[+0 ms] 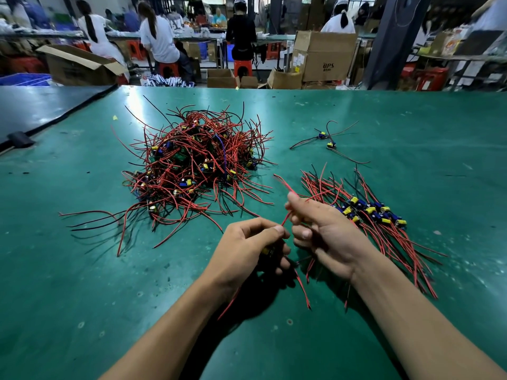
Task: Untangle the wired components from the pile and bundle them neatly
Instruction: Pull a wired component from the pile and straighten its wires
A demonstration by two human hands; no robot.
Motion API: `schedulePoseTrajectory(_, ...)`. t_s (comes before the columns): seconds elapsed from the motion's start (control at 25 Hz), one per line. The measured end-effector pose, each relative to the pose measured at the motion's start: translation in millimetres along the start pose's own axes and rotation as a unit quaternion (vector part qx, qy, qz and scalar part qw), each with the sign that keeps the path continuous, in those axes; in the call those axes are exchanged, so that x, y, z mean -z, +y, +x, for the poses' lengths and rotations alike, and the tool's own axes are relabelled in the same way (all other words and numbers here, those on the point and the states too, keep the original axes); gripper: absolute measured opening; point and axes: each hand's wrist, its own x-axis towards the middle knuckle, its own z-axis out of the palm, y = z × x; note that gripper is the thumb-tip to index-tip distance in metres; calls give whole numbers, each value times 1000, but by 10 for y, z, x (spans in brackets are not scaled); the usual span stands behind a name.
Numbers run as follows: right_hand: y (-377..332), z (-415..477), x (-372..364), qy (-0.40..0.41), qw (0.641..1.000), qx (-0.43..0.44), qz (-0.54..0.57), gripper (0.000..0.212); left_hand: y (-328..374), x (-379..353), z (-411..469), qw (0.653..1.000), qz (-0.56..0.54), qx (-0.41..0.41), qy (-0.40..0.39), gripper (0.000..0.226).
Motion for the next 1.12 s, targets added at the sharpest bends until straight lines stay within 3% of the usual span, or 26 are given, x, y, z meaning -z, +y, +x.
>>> schedulePoseTrajectory(0.08, 56, -35, -22, -56, 998, -28, -31, 40, 7, 18, 11, 1000, -14, 1, 7, 18)
schedulePoseTrajectory(0.2, 89, -61, -24, -97, 994, -27, -34, 30, 25, 41, -4, 999, -33, 18, -14, 19)
schedulePoseTrajectory(0.44, 125, 30, 22, 55, 975, 150, -156, 27, 55, 47, 21, 997, -48, 32, -44, 13)
schedulePoseTrajectory(0.6, 122, 68, 19, 132, 956, 198, -170, 23, 50, 46, 11, 998, -32, 25, -45, 15)
schedulePoseTrajectory(0.72, 145, 91, 7, 161, 967, 170, -104, 27, 30, 12, 3, 999, -8, 6, -40, 15)
schedulePoseTrajectory(0.88, 128, 92, -36, 104, 991, 78, 13, 26, 0, -29, -12, 999, 10, -2, -31, 11)
schedulePoseTrajectory(1.12, 119, 29, -63, 49, 998, -28, -10, 30, -26, -62, 24, 998, 26, -56, 31, 13)
